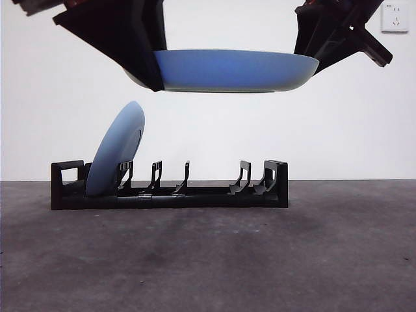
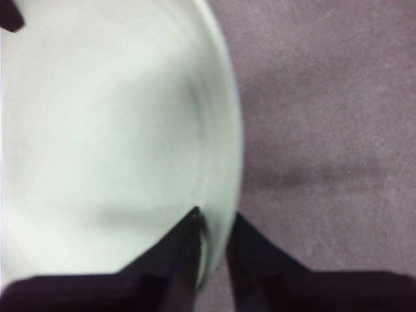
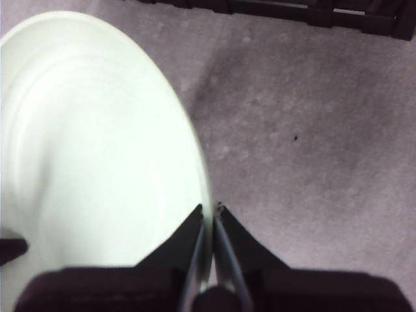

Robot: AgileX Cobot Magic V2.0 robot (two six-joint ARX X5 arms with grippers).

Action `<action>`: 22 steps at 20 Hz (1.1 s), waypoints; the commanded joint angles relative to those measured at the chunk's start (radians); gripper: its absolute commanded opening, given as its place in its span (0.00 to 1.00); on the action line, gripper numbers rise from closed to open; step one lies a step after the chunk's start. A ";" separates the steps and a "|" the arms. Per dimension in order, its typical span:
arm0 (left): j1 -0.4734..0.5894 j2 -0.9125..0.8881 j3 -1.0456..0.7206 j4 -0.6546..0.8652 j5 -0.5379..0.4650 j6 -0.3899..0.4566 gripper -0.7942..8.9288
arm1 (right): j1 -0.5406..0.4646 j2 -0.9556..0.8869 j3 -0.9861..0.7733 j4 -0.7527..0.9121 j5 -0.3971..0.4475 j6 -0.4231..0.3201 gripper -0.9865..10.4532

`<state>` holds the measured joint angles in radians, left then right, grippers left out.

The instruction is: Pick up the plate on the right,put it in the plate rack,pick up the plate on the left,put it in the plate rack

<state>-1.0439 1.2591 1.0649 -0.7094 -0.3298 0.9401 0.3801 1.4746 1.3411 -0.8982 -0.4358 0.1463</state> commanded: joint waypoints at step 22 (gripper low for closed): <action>-0.005 0.002 -0.005 -0.008 0.154 -0.057 0.07 | 0.004 -0.030 0.034 0.027 -0.024 -0.023 0.37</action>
<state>-1.0485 1.2594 1.0649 -0.7300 -0.1902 0.9047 0.3813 1.4578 1.3624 -0.8814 -0.4541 0.1375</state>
